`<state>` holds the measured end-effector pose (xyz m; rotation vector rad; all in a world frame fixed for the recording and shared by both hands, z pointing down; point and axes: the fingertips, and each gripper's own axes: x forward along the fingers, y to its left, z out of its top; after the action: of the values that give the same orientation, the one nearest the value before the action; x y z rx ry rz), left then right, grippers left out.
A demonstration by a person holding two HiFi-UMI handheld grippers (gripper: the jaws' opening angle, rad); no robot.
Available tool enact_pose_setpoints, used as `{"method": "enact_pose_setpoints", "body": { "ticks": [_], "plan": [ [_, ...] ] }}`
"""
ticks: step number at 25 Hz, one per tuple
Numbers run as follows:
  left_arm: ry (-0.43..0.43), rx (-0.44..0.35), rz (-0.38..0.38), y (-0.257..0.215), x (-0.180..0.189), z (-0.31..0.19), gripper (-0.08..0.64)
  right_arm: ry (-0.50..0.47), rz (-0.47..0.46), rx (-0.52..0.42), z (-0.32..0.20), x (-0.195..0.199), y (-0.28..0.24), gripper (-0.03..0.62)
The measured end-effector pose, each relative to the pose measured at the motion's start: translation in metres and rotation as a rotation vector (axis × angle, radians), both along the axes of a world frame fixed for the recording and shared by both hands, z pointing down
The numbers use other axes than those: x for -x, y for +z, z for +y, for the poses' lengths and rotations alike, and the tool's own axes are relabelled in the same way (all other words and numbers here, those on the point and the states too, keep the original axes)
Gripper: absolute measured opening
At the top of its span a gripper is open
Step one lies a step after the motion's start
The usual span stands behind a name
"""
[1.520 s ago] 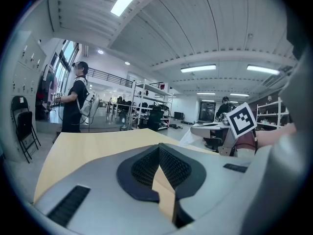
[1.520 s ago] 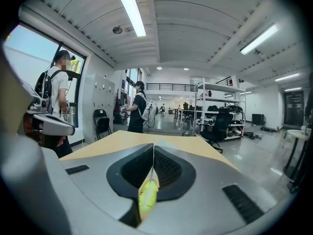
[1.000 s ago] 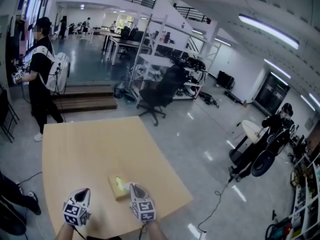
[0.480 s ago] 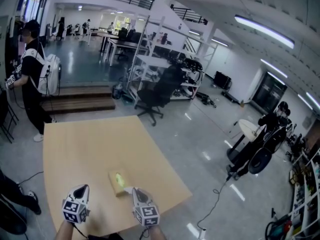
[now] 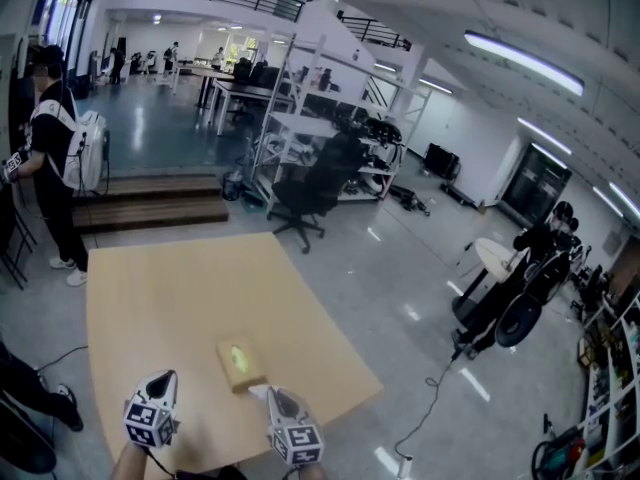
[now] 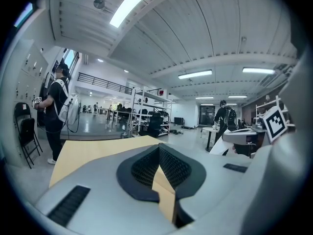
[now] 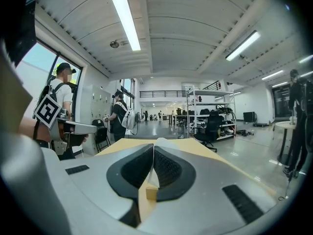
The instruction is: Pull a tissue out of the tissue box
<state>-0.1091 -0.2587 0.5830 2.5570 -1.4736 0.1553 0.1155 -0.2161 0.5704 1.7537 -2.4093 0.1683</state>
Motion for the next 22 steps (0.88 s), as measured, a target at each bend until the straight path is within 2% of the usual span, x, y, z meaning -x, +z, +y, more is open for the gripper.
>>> {"method": "enact_pose_setpoints", "body": {
  "ticks": [22],
  "plan": [
    [0.0,0.002,0.0,-0.002,0.003,-0.003,0.009,-0.007,-0.008,-0.01,-0.007,0.006,-0.008,0.003]
  ]
}}
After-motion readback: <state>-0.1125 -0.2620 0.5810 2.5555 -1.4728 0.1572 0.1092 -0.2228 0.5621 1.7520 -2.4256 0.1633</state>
